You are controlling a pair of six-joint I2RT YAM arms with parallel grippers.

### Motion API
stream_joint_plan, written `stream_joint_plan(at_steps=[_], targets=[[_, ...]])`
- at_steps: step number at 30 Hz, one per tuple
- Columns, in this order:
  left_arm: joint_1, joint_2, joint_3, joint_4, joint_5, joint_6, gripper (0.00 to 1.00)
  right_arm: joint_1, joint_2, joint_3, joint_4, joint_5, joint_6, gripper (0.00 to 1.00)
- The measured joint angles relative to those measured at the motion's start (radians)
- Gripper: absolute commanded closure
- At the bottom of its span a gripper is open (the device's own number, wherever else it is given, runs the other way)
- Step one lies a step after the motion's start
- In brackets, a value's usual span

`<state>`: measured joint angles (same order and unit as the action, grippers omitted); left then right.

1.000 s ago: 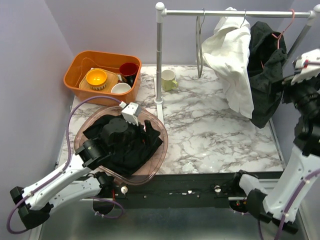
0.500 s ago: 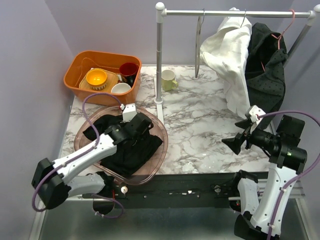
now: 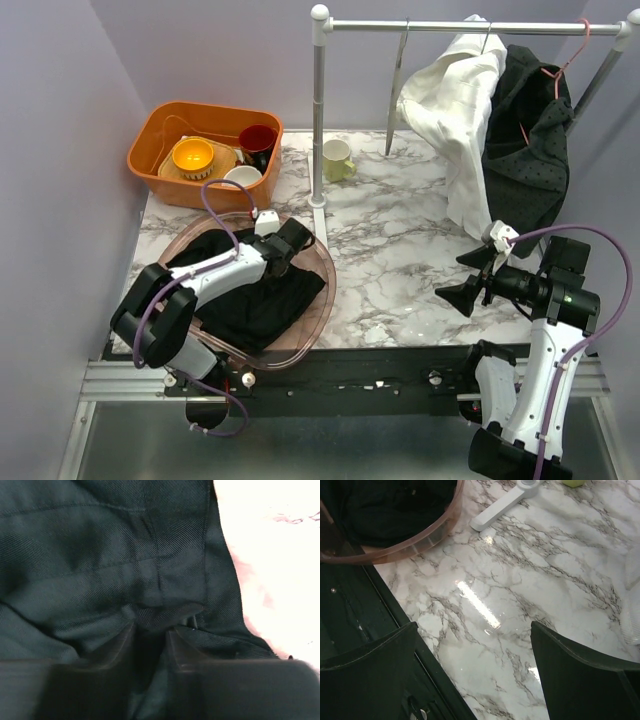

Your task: Place the skirt on the hanger

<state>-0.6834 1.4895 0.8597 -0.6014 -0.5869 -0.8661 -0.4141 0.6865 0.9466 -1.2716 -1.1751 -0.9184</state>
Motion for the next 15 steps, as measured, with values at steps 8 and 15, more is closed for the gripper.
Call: stream_joint_plan(at_steps=[8,15], targets=[[0.002,-0.185,0.008,-0.008,0.017,0.085,1.00,0.000,0.001,0.002,-0.003,-0.009,-0.011,0.00],[0.003,-0.544,0.220,0.006,0.237,0.280,1.00,0.000,0.009,0.076,-0.034,-0.008,-0.050,0.00]])
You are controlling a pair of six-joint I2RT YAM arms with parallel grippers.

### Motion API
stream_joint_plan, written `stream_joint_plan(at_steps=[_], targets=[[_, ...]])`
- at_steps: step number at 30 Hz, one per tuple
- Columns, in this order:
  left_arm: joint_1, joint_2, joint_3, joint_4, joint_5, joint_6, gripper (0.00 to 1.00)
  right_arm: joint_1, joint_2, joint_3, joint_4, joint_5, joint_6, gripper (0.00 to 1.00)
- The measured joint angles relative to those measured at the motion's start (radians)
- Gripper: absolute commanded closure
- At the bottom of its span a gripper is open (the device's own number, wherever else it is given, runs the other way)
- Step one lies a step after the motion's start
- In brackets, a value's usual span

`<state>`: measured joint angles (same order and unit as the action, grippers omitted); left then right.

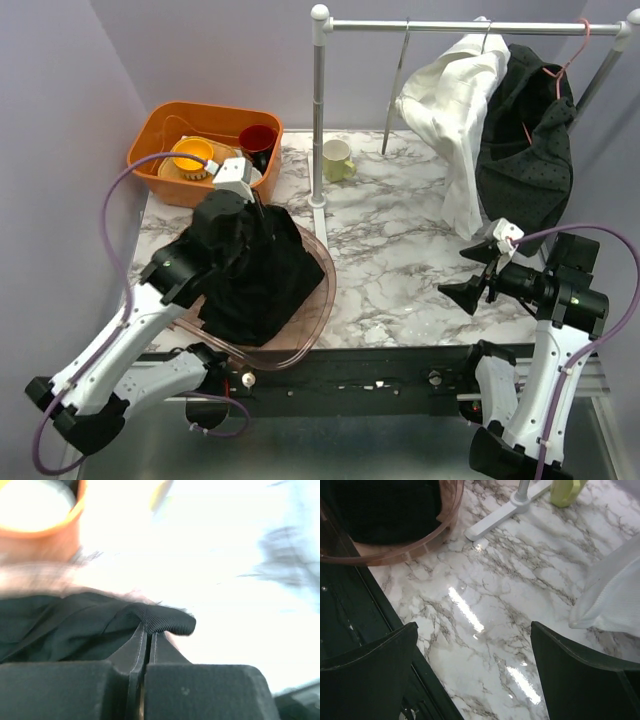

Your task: Place the skirt on the hanger

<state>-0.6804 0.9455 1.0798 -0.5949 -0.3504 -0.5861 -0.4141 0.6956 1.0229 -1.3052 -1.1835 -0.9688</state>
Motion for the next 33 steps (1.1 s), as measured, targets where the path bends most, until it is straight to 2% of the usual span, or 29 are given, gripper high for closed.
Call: stream_joint_plan(at_steps=[3,8,11,19,26,28,29,32,33], targets=[[0.000,-0.021,0.180,-0.014,0.137,0.087,1.00,0.000,0.011,0.052,-0.014,0.000,-0.006,0.00],[0.000,0.065,0.505,-0.032,0.356,0.177,1.00,0.000,0.023,0.116,-0.024,-0.003,-0.009,0.00],[0.000,0.124,0.639,-0.031,0.479,0.187,1.00,0.000,0.027,0.156,-0.028,-0.022,-0.014,0.00],[-0.018,0.291,0.819,0.090,0.774,0.092,1.00,0.000,0.039,0.238,-0.029,-0.098,-0.036,0.00],[-0.152,0.484,0.998,0.155,0.863,0.039,1.00,0.000,0.027,0.267,-0.029,-0.150,0.027,0.02],[-0.187,0.543,1.076,0.163,0.877,0.029,1.00,0.000,0.018,0.266,-0.013,-0.154,0.081,0.05],[-0.198,0.559,1.097,0.169,0.880,0.026,1.00,0.000,0.014,0.266,-0.005,-0.154,0.095,0.07],[-0.225,0.636,1.201,0.210,0.906,-0.006,1.00,0.000,0.004,0.266,0.036,-0.155,0.163,0.35],[-0.227,0.648,1.217,0.220,0.911,-0.012,1.00,0.000,0.003,0.266,0.048,-0.155,0.178,0.56]])
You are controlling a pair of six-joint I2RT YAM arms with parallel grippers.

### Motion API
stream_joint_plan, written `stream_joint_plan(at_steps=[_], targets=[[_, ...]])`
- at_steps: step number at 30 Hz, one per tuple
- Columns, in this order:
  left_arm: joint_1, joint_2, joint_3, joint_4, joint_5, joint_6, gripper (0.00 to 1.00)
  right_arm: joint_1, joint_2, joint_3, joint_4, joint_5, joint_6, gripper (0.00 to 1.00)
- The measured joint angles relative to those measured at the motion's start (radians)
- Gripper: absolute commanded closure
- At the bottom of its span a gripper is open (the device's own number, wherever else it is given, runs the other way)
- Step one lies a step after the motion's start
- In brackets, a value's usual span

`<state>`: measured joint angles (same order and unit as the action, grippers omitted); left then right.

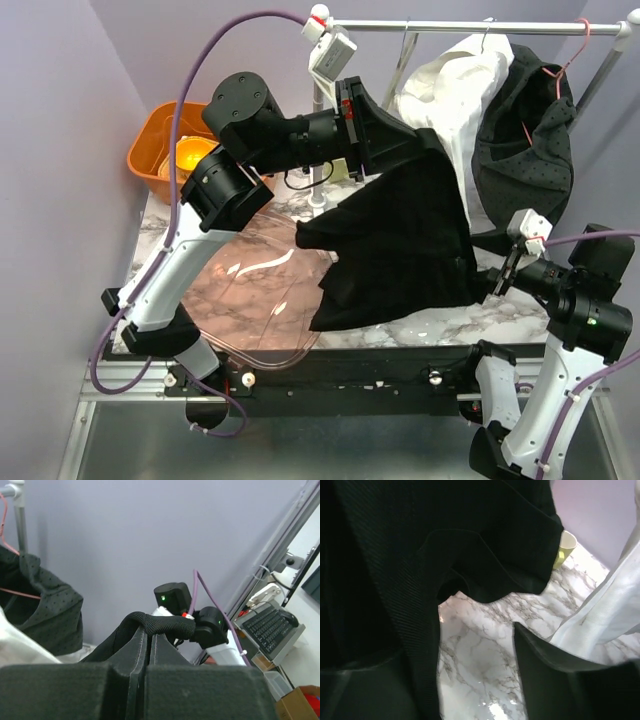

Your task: Place the skirt on the hanger

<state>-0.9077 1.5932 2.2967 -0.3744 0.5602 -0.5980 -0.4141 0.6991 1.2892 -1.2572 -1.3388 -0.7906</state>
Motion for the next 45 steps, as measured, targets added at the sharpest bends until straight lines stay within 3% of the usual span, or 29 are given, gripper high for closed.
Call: stream_joint_plan(at_steps=[3,6,10,16,20,26,29,32,33,36,37,39,40,45], targets=[[0.000,0.026,0.028,0.036,0.012,-0.023,1.00,0.000,0.001,0.005,0.022,0.002,0.046,0.84],[0.000,0.027,0.014,0.055,0.013,-0.023,1.00,0.000,0.006,0.043,0.051,0.069,0.103,0.99],[0.000,-0.040,-0.152,0.086,0.005,0.009,1.00,0.002,0.009,0.111,0.101,0.270,0.171,0.99],[0.002,-0.235,-0.626,0.114,-0.042,0.077,1.00,0.002,0.008,0.099,0.161,0.570,0.190,0.99],[0.002,-0.314,-0.896,0.152,-0.066,0.095,1.00,0.002,0.017,0.026,0.159,0.621,0.146,0.99],[0.005,-0.396,-1.280,0.265,-0.107,0.075,1.00,0.002,0.077,-0.232,0.142,0.612,0.002,0.98],[0.016,-0.390,-1.433,0.354,-0.130,0.028,1.00,0.002,0.126,-0.339,0.143,0.613,-0.041,0.91],[0.038,-0.340,-1.510,0.443,-0.137,-0.019,1.00,0.006,0.179,-0.410,0.172,0.620,-0.060,0.73],[0.046,-0.312,-1.522,0.475,-0.138,-0.033,0.99,0.009,0.190,-0.420,0.178,0.621,-0.066,0.60],[0.079,-0.227,-1.537,0.546,-0.139,-0.072,0.82,0.020,0.240,-0.440,0.212,0.636,-0.063,0.40],[0.089,-0.204,-1.537,0.557,-0.140,-0.083,0.69,0.021,0.246,-0.440,0.221,0.639,-0.065,0.38],[0.121,-0.170,-1.537,0.578,-0.140,-0.101,0.51,0.023,0.248,-0.430,0.222,0.643,-0.067,0.32],[0.135,-0.162,-1.537,0.583,-0.142,-0.109,0.37,0.023,0.244,-0.412,0.217,0.646,-0.064,0.31],[0.171,-0.216,-1.513,0.559,-0.148,-0.095,0.19,0.023,0.187,-0.224,0.165,0.650,-0.059,0.26]])
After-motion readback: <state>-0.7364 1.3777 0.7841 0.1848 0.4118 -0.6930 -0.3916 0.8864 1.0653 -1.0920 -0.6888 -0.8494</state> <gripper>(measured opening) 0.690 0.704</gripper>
